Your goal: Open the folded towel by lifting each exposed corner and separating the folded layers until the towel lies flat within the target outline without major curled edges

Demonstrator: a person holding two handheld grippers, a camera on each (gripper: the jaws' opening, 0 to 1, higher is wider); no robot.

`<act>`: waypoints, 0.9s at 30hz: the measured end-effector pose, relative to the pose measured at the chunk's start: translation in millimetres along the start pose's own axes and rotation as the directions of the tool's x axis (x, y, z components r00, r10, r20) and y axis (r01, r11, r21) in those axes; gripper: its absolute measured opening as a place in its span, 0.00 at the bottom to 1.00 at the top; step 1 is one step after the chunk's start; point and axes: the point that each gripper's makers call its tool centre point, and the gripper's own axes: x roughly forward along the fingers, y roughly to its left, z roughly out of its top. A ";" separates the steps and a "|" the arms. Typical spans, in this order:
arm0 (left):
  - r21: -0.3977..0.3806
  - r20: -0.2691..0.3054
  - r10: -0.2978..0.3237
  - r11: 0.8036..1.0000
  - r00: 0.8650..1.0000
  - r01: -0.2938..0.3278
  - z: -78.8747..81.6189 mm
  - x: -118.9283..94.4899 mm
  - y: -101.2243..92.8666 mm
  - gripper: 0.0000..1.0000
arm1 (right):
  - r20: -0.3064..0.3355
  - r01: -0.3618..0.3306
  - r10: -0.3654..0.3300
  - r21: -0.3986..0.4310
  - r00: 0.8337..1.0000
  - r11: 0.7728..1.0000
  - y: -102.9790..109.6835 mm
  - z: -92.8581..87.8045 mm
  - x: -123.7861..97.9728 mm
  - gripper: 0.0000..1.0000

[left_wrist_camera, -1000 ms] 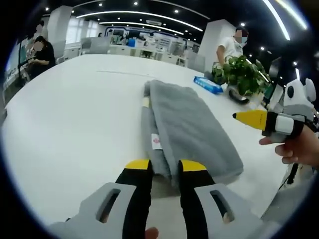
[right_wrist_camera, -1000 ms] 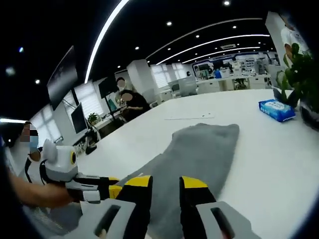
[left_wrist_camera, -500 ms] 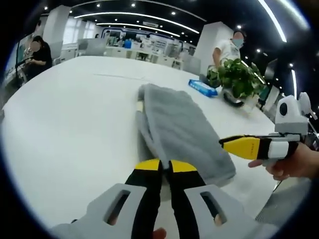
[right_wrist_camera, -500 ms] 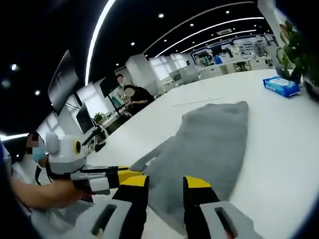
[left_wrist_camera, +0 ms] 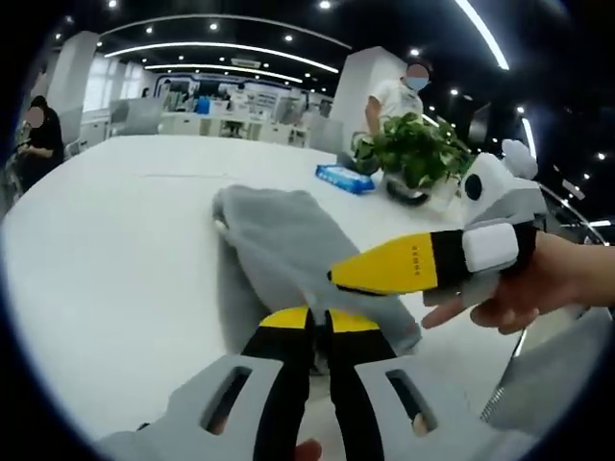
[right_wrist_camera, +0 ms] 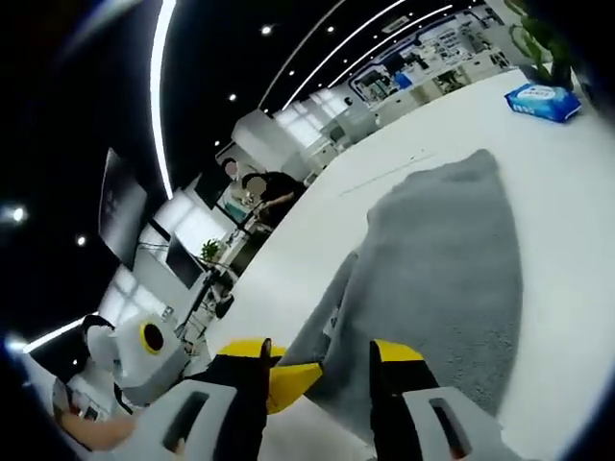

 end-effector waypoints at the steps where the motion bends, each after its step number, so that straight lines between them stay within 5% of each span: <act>1: 0.015 0.000 -0.013 1.000 1.000 0.013 0.0 0.5 -3.4 0.04 | -0.017 0.001 -0.001 -0.005 1.000 1.000 0.8 -1.0 3.2 0.40; 5: 0.131 -0.007 -0.045 0.990 0.999 0.045 -0.1 1.9 -15.2 0.04 | -0.058 0.014 -0.014 0.003 0.998 1.000 -1.3 -2.2 12.6 0.36; 15: 0.220 -0.044 -0.066 0.973 0.997 0.074 -4.8 3.2 -23.7 0.04 | -0.200 0.080 -0.076 0.009 0.977 0.997 -12.6 -10.1 22.7 0.14; 17: 0.219 -0.039 -0.070 0.973 0.997 0.077 -3.7 2.3 -23.2 0.05 | -0.219 0.116 -0.127 -0.060 0.968 0.991 -21.4 -9.5 20.1 0.01; 27: 0.110 -0.011 -0.021 0.994 1.000 0.022 0.3 1.2 -5.9 0.10 | -0.178 0.143 -0.152 -0.058 0.972 0.988 -29.6 4.6 4.5 0.00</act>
